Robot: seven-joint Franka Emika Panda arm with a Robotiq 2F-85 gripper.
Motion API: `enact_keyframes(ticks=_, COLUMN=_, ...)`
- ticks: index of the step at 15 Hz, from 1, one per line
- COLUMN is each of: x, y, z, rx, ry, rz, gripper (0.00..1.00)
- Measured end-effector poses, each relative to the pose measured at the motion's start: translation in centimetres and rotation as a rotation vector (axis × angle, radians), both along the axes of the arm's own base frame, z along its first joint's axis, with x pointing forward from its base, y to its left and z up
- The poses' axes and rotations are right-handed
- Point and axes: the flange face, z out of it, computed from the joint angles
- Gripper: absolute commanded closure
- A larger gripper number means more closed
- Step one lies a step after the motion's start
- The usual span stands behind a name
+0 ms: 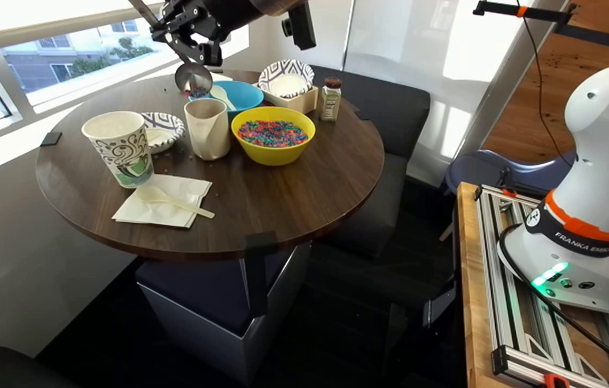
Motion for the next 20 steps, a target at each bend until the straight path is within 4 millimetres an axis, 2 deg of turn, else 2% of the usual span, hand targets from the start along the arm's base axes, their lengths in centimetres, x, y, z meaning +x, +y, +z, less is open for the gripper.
enact_keyframes(ticks=5, x=-0.8, y=0.6, z=-0.6, rx=-0.046, ry=0.002, rz=0.025, gripper=0.99)
enact_keyframes(ticks=14, x=-1.5, y=0.1, z=-0.9, rx=-0.131, ry=-0.011, rz=0.041, gripper=0.99)
enact_keyframes(ticks=20, x=-1.9, y=1.0, z=-1.3, rx=-0.194, ry=-0.05, rz=0.074, gripper=0.99)
